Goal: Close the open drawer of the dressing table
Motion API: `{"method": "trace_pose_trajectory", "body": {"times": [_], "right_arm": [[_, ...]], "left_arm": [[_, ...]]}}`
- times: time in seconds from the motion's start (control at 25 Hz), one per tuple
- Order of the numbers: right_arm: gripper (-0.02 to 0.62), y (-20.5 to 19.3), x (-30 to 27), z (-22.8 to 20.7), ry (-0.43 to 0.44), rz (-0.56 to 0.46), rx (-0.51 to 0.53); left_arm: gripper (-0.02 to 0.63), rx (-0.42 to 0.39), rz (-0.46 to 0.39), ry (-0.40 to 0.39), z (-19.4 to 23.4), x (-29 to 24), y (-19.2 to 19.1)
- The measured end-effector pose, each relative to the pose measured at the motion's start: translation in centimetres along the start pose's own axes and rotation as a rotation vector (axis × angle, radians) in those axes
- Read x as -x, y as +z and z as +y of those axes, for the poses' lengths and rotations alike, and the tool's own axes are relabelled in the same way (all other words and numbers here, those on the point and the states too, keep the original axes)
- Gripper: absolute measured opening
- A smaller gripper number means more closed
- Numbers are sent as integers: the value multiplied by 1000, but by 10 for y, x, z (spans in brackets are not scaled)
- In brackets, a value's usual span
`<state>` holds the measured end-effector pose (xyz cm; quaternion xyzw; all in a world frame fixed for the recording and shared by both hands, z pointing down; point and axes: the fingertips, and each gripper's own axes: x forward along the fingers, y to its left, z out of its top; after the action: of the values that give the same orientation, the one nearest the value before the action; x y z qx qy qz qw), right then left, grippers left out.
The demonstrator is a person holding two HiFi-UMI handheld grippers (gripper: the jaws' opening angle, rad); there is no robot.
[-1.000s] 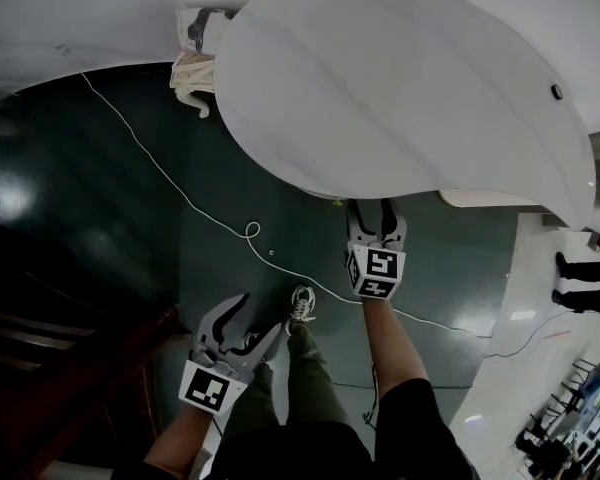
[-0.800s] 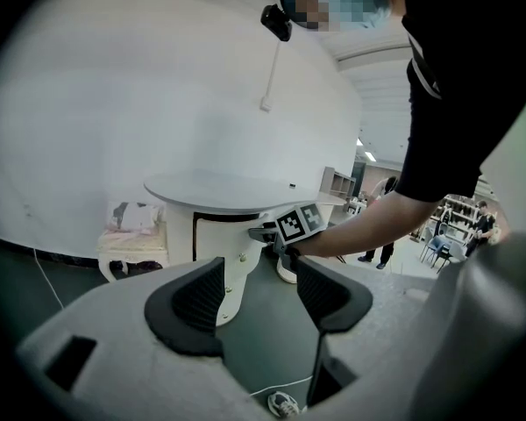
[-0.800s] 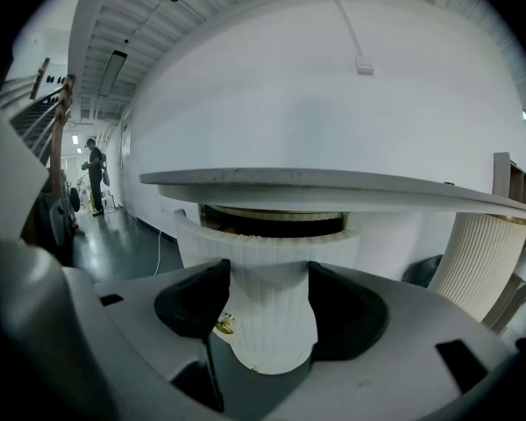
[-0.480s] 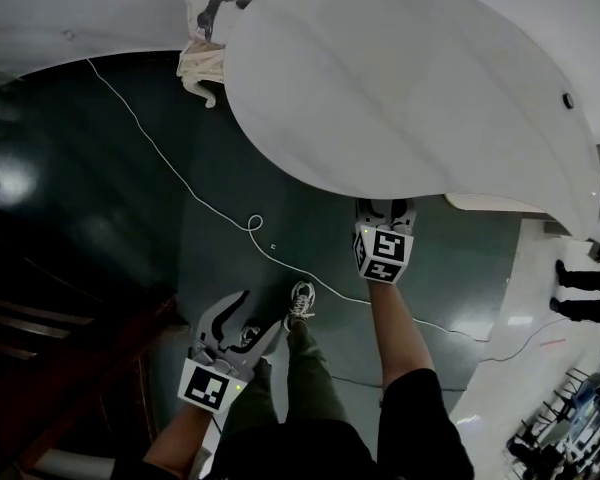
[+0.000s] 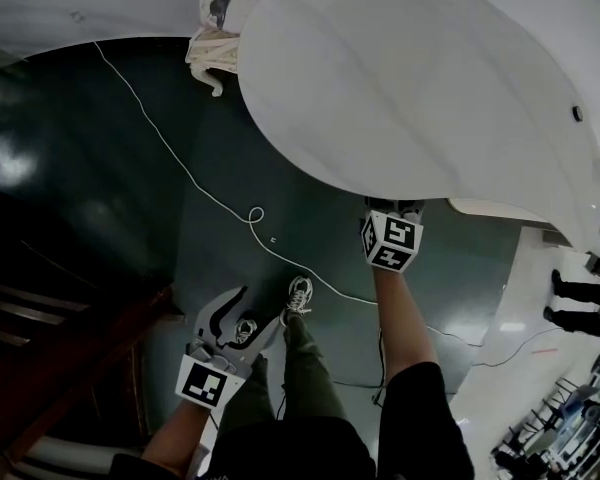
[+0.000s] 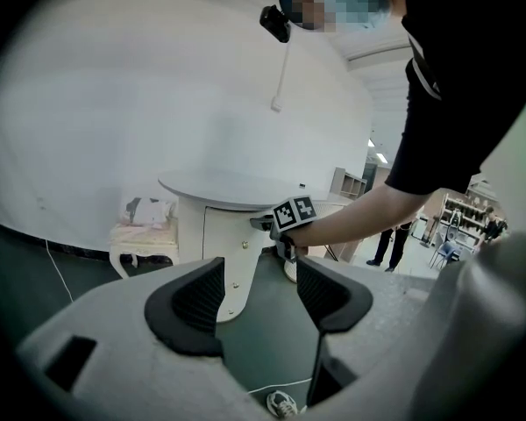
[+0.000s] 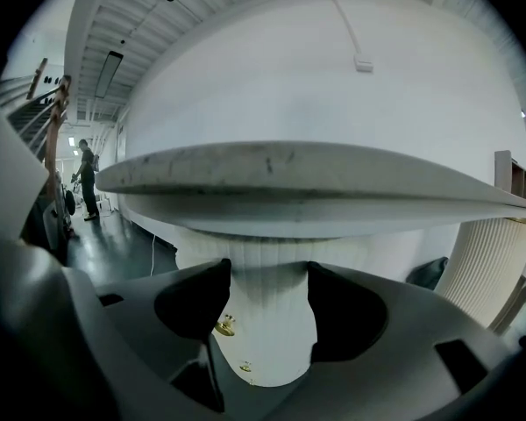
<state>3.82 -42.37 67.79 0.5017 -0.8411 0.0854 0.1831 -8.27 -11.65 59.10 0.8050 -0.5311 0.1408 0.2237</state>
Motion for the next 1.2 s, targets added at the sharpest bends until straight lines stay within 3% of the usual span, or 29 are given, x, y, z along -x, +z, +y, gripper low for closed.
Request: {"method": "trace_pose_trajectory", "body": {"times": [0.72, 1.2], "right_arm": [[267, -1, -2, 1, 17, 53, -63], [264, -11, 55, 5, -12, 92, -88]], "left_arm": [[252, 1, -23, -12, -12, 9, 7], [252, -42, -33, -52, -31, 34, 17]]}}
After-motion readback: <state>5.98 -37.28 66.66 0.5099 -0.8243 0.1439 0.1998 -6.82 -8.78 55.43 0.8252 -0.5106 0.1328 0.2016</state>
